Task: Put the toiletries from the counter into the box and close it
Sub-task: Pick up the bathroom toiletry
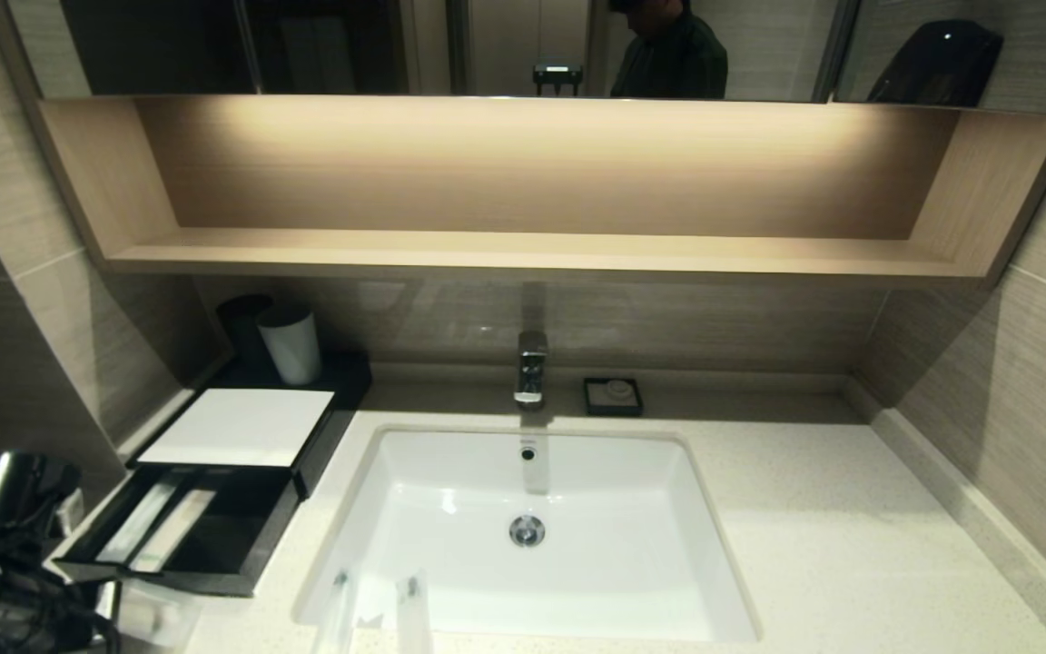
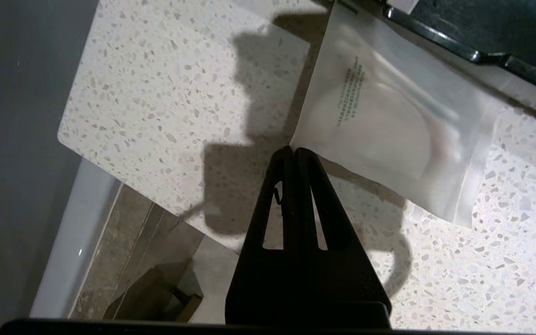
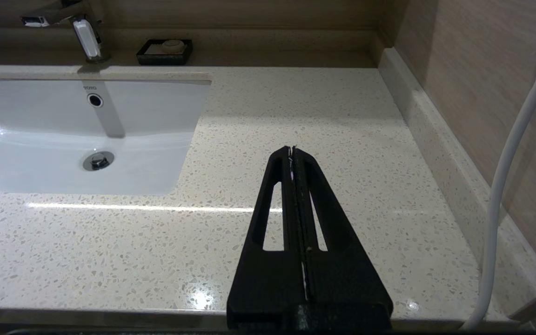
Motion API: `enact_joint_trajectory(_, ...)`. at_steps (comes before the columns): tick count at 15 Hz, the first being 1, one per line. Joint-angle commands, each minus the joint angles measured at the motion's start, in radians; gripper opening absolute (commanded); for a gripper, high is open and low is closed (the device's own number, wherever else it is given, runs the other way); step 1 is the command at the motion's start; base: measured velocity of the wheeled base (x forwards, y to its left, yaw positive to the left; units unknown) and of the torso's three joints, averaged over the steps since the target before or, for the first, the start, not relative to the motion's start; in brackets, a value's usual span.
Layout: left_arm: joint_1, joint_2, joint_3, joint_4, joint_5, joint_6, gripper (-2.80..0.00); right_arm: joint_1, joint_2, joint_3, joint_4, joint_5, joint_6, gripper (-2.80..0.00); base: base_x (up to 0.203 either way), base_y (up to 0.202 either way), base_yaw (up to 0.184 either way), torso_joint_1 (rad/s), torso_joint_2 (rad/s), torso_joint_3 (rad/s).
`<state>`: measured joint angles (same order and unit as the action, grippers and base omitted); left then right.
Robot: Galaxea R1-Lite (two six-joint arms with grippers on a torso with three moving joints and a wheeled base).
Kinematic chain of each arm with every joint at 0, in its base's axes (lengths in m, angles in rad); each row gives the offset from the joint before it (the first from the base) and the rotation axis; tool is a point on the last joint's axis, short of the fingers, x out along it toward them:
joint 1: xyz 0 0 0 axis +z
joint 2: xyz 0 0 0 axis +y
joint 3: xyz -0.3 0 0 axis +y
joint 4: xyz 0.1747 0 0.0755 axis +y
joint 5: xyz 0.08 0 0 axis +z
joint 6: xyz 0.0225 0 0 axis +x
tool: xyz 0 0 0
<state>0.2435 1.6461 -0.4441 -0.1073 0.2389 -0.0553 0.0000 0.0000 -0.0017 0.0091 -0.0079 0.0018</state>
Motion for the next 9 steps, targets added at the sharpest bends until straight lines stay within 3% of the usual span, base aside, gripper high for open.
enact_joint_trajectory(1,0.027,-0.019,-0.010,-0.006,0.002,0.006,-2.80,0.000,0.000,0.000,0.000,0.000,0.000,-2.80,0.000,0.000,0.000,0.000,0.00,0.000)
enact_joint_trajectory(9,0.173,-0.046,-0.026,-0.051,0.012,0.129,-2.80,0.000,0.000,0.000,0.000,0.000,0.000,-2.80,0.000,0.000,0.000,0.000,0.00,0.000)
